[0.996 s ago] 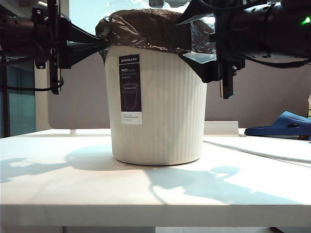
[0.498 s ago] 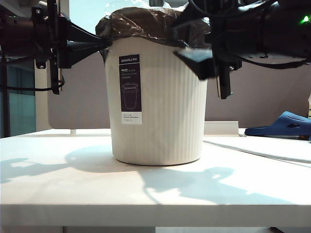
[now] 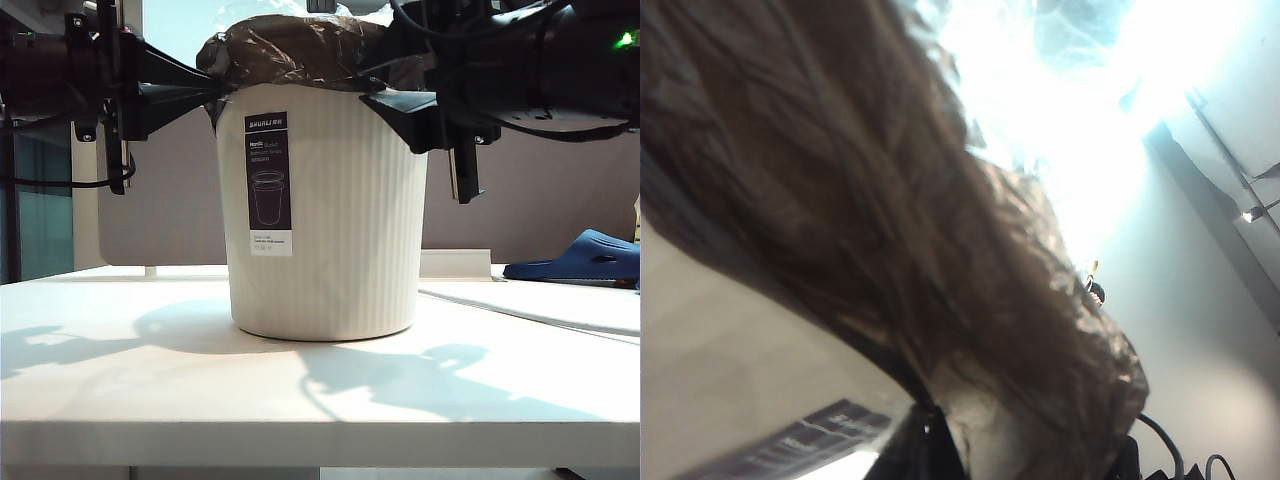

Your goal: Open the ring lid of the trash can, pull out the black garbage bag inside, and place it on the table.

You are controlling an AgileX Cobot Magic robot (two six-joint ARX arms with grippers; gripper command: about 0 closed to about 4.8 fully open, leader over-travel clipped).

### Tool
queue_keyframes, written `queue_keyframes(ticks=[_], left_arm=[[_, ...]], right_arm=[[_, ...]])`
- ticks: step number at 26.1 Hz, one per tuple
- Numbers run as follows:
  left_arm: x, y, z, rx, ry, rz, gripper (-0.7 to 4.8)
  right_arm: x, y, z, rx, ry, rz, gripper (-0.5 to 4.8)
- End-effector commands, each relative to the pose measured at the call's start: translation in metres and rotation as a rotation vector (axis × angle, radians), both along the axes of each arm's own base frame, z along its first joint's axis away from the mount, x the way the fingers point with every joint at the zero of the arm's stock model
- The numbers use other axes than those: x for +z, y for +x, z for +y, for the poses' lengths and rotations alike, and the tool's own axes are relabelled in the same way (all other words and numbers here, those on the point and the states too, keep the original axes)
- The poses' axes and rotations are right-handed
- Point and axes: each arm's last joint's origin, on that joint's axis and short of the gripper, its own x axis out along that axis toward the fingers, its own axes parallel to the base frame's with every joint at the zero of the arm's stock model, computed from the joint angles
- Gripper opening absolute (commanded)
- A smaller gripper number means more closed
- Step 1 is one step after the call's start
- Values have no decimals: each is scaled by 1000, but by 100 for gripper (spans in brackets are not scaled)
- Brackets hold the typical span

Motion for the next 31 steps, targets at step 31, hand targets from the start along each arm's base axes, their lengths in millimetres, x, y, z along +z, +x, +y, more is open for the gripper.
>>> queue_keyframes(ticks=[31], left_arm=[[8, -12, 2, -110, -78, -29, -6]], right_arm=[[32, -13, -5, 153, 70, -165, -5]])
